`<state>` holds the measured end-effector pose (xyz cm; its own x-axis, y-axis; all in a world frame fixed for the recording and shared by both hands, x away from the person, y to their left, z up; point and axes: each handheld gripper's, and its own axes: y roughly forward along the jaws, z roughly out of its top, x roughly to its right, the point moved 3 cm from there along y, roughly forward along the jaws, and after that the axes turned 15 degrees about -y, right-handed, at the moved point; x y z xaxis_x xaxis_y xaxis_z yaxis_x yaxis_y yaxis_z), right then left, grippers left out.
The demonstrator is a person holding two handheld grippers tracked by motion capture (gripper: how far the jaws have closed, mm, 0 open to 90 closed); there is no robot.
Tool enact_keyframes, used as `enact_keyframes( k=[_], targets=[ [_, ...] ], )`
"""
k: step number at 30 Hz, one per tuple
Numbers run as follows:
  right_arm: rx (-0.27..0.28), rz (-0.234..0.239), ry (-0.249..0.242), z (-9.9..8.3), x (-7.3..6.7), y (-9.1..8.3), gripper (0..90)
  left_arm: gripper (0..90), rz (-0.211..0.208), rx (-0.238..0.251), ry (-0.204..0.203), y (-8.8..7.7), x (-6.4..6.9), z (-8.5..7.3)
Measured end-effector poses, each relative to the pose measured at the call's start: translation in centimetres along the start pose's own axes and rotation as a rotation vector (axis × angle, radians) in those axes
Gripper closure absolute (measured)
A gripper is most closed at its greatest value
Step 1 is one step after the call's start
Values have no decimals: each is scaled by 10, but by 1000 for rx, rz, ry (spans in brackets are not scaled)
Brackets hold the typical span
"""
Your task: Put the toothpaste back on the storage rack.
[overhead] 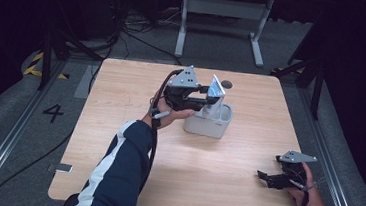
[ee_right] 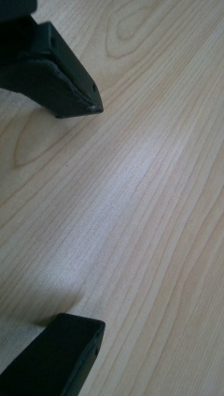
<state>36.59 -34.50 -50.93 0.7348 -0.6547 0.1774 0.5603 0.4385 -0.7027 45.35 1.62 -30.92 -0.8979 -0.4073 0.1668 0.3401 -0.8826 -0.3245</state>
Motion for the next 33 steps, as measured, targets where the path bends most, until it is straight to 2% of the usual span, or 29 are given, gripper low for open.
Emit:
enact_keyframes(
  k=[3, 13, 33],
  targets=[
    [0, 0, 0, 0, 0, 0, 1, 641, 4, 7, -17, 7, -3, 0],
    [-1, 2, -2, 0, 0, 0, 2, 639, 46, -4, -35, 25, -15, -6],
    [0, 3, 2, 0, 0, -1, 2, 638, 84, -57, -72, 44, -30, -36]
  ],
)
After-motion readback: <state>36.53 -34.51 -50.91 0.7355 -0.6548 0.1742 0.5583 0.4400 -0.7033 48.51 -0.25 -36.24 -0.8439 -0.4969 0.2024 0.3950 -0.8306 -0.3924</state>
